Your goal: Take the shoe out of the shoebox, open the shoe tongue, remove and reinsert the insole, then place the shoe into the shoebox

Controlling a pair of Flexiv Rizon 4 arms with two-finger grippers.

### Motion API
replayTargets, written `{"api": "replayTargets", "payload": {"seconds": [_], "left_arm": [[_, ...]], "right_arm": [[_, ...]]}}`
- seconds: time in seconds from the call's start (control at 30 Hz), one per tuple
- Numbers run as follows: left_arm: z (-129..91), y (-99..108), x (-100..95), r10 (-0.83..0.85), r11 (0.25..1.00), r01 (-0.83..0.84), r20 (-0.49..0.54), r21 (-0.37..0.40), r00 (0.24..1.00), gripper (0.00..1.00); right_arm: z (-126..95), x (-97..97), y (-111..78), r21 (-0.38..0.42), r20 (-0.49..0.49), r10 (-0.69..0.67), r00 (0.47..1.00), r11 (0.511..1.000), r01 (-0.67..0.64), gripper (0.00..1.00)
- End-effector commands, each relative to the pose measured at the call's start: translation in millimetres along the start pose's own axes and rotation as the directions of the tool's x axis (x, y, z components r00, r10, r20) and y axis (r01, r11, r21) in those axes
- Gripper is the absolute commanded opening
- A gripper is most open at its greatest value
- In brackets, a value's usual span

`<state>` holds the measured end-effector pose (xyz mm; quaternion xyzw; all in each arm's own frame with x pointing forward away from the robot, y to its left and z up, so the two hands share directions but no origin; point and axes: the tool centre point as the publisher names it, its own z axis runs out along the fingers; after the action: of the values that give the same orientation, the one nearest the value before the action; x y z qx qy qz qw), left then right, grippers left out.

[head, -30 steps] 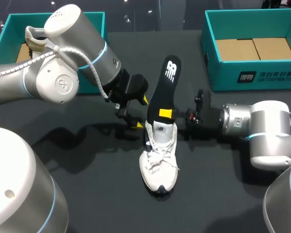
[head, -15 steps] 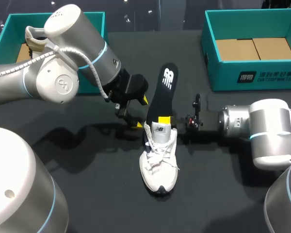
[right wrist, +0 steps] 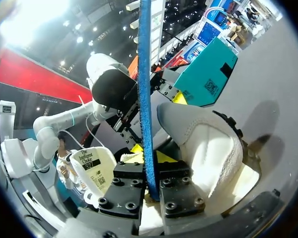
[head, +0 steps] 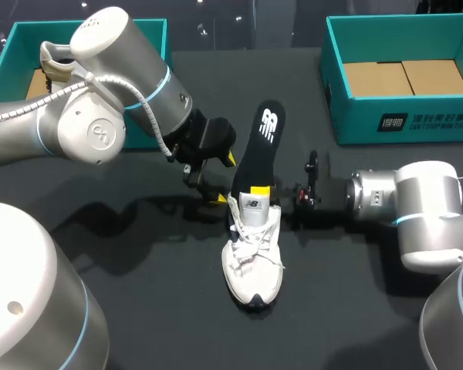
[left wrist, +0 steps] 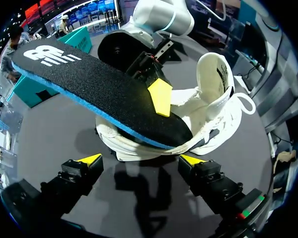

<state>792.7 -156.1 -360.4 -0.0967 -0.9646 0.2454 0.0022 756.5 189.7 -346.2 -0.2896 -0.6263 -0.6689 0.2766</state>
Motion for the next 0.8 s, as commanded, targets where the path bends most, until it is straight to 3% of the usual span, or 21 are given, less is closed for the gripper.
{"api": "replayTargets", "payload": {"seconds": [0.03,0.3,0.8], "left_arm": [[0.4,0.1,0.2,0.001,1.0,-0.001,0.001,-0.002,1.0,1.0],[0.4,0.1,0.2,0.001,1.0,-0.001,0.001,-0.002,1.0,1.0],[0.4,0.1,0.2,0.001,1.0,-0.001,0.001,-0.002,1.0,1.0]], "right_arm": [[1.5,-3.4,-7.6,-0.004,-0.012,-0.013,1.0,1.0,0.013,0.11],[2.6,2.7,-2.3,-0.005,-0.018,-0.045,0.999,0.999,0.045,0.21],[4.1,7.2,7.5,0.003,-0.03,-0.113,0.993,0.994,0.113,0.23]]}}
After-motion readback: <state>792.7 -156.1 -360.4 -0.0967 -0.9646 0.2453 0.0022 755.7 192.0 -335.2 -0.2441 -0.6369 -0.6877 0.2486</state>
